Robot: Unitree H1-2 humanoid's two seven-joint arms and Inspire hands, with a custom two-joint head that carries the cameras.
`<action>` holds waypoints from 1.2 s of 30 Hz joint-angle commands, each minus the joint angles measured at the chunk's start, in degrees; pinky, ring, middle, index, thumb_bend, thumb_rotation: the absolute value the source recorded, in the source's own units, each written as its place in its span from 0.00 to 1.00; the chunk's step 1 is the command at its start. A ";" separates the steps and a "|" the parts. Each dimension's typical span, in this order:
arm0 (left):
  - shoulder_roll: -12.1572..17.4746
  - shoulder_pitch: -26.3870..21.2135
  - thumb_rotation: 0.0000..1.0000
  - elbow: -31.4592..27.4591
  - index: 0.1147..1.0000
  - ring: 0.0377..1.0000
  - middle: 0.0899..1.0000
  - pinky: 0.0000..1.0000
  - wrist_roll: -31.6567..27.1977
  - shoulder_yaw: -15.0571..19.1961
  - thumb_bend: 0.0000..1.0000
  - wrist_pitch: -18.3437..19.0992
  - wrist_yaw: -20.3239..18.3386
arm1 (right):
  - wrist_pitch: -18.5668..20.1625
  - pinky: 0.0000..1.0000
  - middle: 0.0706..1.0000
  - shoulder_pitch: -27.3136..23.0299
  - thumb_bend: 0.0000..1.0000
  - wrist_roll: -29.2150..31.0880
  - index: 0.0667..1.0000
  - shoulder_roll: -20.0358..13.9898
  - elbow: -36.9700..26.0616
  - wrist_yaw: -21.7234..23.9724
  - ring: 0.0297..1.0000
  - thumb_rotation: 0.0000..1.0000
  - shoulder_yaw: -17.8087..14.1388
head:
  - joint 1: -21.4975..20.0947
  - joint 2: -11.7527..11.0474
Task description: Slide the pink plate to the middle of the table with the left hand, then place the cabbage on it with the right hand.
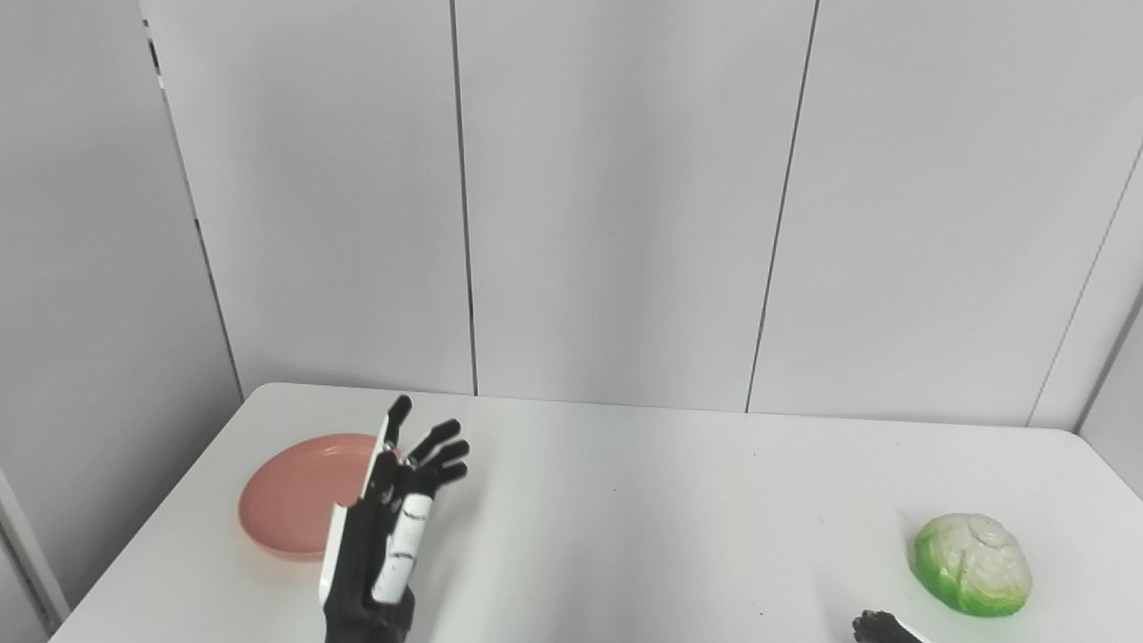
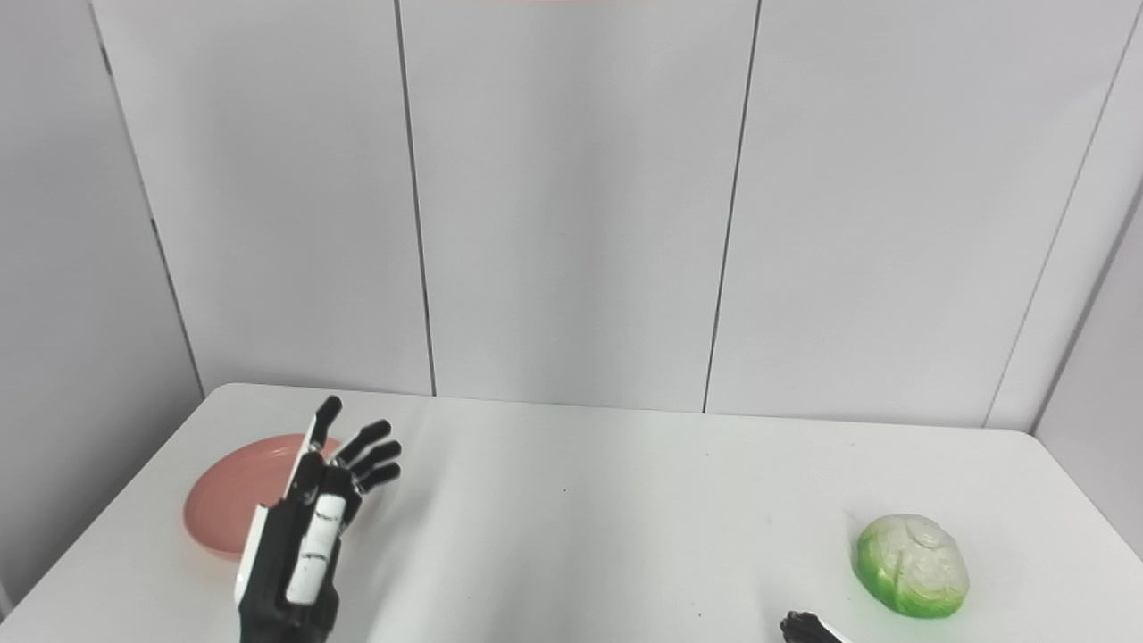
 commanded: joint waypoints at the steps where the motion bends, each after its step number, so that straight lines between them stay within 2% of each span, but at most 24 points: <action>1: 2.40 -4.81 0.76 0.76 0.94 0.80 0.82 0.79 -0.38 1.07 0.71 0.10 -0.50 | 0.62 0.75 0.77 -1.05 0.41 -0.64 0.76 1.86 3.83 0.35 0.79 0.83 1.90 | 0.05 0.09; 4: 5.05 -8.14 0.77 4.03 0.95 0.80 0.84 0.79 0.16 2.78 0.74 0.19 -0.40 | 0.62 0.75 0.77 -1.07 0.38 -0.76 0.76 1.82 3.86 0.29 0.79 0.83 2.19 | -0.09 0.12; 11: 12.05 -15.67 0.79 13.23 0.99 0.82 0.87 0.81 -0.02 6.79 0.74 -0.14 -0.43 | 0.63 0.76 0.78 -0.93 0.37 -0.92 0.76 1.79 3.67 0.08 0.80 0.84 2.49 | -0.16 0.36; 15: 16.53 -20.23 0.79 19.59 0.98 0.86 0.91 0.87 -0.71 8.31 0.78 0.35 -1.33 | 0.63 0.76 0.78 -0.73 0.37 -0.68 0.76 1.86 3.47 0.05 0.80 0.83 2.51 | -0.36 0.60; 19: 19.76 -23.67 0.81 25.52 0.93 0.91 0.93 0.93 -1.93 9.37 0.81 0.96 -2.40 | 0.64 0.77 0.78 -0.59 0.38 -0.46 0.76 1.67 3.23 0.31 0.80 0.84 2.59 | -0.45 0.91; 21: 21.49 -25.44 0.83 30.14 0.91 0.91 0.93 0.92 -1.62 9.88 0.79 0.51 -2.25 | 0.64 0.77 0.78 -0.49 0.40 -0.57 0.76 1.67 3.04 0.19 0.80 0.84 2.57 | -0.36 0.98; 25: 24.65 -27.64 0.82 39.66 0.91 0.89 0.92 0.88 0.73 10.16 0.75 -2.76 -0.47 | 0.63 0.76 0.77 -0.33 0.42 -0.85 0.75 1.66 2.70 -0.05 0.80 0.84 2.61 | -0.39 1.15; 29: 25.86 -29.91 0.81 49.18 0.93 0.90 0.93 0.88 -2.09 12.65 0.67 -6.23 -0.47 | 0.64 0.77 0.78 -0.07 0.42 -0.73 0.76 1.49 2.18 0.19 0.80 0.85 2.74 | -0.46 1.49; 32: 27.09 -31.35 0.84 56.17 0.95 0.92 0.94 0.93 -3.37 13.95 0.71 -8.95 -0.76 | 0.65 0.77 0.78 0.07 0.44 -0.64 0.76 1.42 1.87 0.26 0.80 0.85 2.80 | -0.47 1.67; 36: 29.01 -32.64 0.84 64.17 0.96 0.91 0.93 0.88 -2.87 13.76 0.68 -12.33 -0.06 | 0.65 0.76 0.78 0.32 0.44 -0.84 0.75 1.27 1.47 0.16 0.80 0.86 2.80 | -0.56 1.93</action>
